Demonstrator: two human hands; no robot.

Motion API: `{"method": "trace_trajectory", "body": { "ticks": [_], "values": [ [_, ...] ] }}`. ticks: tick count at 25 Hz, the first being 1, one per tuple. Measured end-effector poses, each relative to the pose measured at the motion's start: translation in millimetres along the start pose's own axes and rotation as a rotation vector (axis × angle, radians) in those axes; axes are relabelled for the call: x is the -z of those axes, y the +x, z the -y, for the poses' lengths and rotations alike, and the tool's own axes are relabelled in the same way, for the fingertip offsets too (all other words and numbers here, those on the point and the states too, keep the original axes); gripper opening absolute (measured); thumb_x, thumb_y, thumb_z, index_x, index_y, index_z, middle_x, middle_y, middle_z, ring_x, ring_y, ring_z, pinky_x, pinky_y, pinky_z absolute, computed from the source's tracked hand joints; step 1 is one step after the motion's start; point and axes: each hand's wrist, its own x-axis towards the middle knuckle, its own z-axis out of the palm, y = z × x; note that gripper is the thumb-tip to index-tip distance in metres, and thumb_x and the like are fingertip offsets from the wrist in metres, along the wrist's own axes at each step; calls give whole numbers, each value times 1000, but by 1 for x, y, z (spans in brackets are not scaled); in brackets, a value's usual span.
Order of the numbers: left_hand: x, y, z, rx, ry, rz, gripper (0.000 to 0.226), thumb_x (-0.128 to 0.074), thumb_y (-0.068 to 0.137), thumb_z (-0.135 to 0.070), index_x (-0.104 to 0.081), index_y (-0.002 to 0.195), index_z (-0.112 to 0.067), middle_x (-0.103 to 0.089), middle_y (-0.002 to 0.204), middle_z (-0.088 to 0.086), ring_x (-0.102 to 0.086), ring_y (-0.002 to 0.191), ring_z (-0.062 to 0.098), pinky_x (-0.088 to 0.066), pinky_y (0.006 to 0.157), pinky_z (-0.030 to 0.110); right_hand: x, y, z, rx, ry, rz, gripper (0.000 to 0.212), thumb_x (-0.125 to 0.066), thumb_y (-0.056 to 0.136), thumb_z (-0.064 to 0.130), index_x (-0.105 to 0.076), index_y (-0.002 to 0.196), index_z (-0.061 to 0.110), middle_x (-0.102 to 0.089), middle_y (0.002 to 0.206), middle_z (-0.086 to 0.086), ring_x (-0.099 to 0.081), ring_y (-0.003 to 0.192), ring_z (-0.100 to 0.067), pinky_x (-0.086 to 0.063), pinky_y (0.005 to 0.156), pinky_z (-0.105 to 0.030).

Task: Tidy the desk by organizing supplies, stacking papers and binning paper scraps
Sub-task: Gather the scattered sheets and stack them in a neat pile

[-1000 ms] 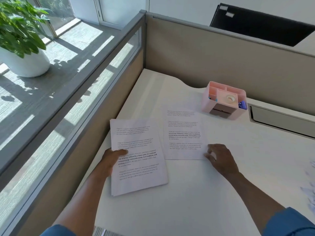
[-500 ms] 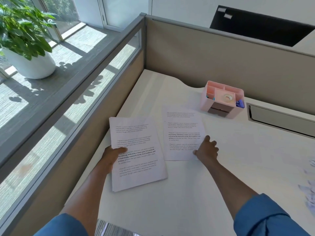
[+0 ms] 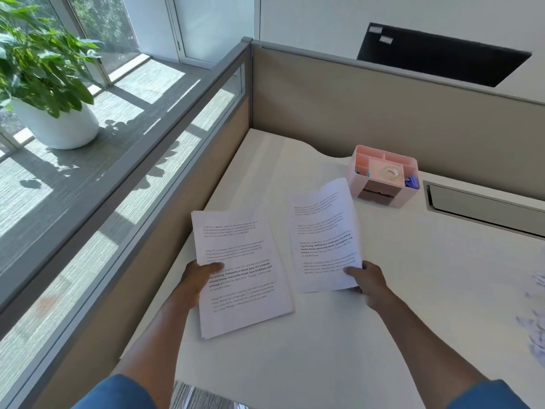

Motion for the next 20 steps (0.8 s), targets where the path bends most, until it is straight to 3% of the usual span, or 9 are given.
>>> {"method": "trace_trajectory", "body": {
  "ticks": [3,7,12,20],
  "values": [
    [2,-3,1,-23,9,9,20,-77,85,-9,-72,101,-20,-79,90,3,-76,85,28,-61,74,41,7,-16,5,-30,303,99,21,-68,87,1,-64,107,8,-70,107,-12,-66,86,-25,-56,59,-32],
    [2,-9,5,-91,42,42,19,-76,88,-11,-72,103,-21,-78,95,1,-76,83,22,-60,70,34,-12,-46,-5,-104,521,204,20,-67,85,1,-66,100,13,-75,81,-2,-64,73,-19,-55,50,-25],
    [4,-17,9,-104,30,49,20,-74,89,-11,-72,107,-19,-78,99,4,-75,90,26,-60,82,41,-61,-78,-31,-153,467,265,23,-71,82,0,-67,102,11,-74,89,-8,-65,80,-25,-55,50,-28],
    [5,-30,19,-117,-18,60,15,-70,94,-16,-71,109,-18,-79,99,3,-77,86,23,-61,71,35,-106,-97,-37,-85,176,278,20,-75,82,4,-69,99,14,-75,94,-3,-70,83,-23,-57,57,-31]
  ]
}}
